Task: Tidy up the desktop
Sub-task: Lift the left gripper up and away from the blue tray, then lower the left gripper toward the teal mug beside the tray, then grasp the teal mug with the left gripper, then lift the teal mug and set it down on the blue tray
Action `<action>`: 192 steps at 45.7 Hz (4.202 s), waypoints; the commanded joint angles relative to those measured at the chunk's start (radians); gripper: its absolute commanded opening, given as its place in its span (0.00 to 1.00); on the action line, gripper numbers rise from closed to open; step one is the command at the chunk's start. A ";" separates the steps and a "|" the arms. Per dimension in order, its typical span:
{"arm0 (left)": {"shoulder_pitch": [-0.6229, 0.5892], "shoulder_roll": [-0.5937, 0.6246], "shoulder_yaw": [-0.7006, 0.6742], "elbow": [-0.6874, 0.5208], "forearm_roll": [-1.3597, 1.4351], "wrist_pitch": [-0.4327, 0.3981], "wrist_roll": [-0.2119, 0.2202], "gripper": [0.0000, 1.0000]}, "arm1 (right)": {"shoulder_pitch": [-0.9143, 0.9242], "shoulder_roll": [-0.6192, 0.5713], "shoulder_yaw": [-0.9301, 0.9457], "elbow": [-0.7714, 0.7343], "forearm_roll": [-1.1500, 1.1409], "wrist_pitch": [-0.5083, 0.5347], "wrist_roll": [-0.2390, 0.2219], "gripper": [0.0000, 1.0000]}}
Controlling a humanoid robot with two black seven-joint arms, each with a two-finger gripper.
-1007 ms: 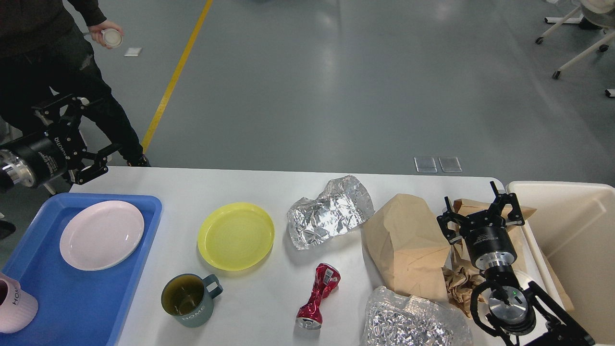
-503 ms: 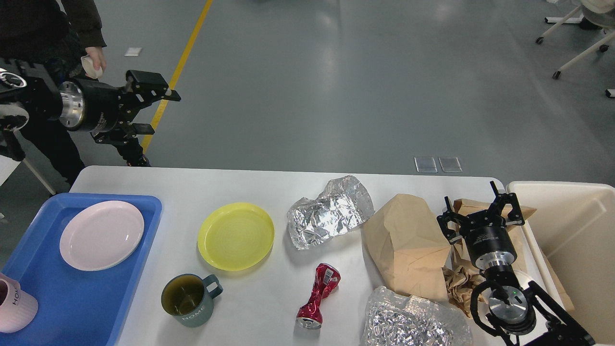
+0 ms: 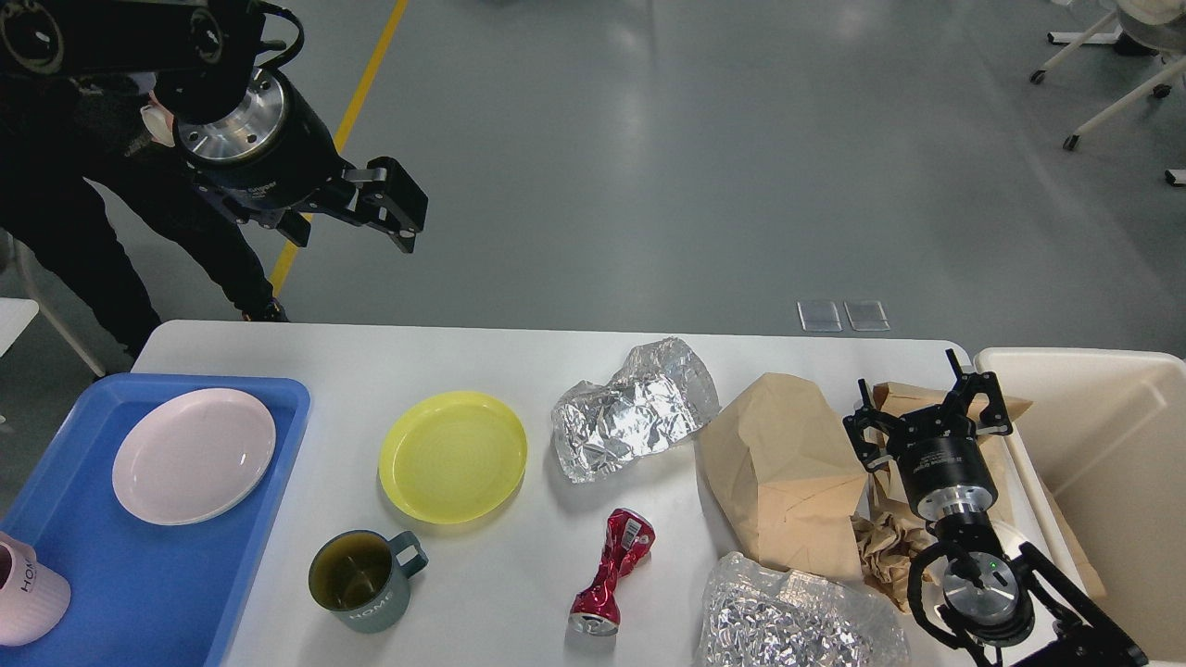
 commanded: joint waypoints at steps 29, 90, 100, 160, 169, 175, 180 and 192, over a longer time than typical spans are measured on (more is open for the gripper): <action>-0.329 -0.206 0.239 -0.416 -0.338 -0.097 -0.021 0.97 | 0.000 0.000 0.000 0.000 0.000 0.000 0.000 1.00; 0.706 -0.038 0.124 -0.228 -0.177 0.549 -0.018 0.94 | 0.001 0.000 0.000 0.000 0.000 0.000 0.000 1.00; 0.765 -0.041 0.117 -0.175 -0.179 0.581 -0.024 0.94 | 0.001 0.002 0.000 0.000 0.000 0.000 0.000 1.00; 0.855 -0.057 0.044 -0.082 -0.179 0.621 0.077 0.00 | 0.001 0.002 0.000 0.000 0.000 0.000 0.000 1.00; 0.653 -0.016 0.094 -0.161 -0.179 0.427 0.065 0.00 | 0.001 0.002 0.000 0.000 0.000 0.000 0.000 1.00; 0.449 0.002 0.128 -0.253 -0.179 0.333 0.069 0.00 | 0.001 0.000 0.000 0.000 0.000 0.000 0.000 1.00; 0.280 0.002 0.157 -0.318 -0.179 0.250 0.068 0.00 | 0.000 0.000 0.000 0.000 0.000 0.000 0.000 1.00; -0.063 -0.019 0.174 -0.436 -0.179 -0.011 0.036 0.00 | 0.001 0.002 0.000 0.000 0.000 0.000 0.000 1.00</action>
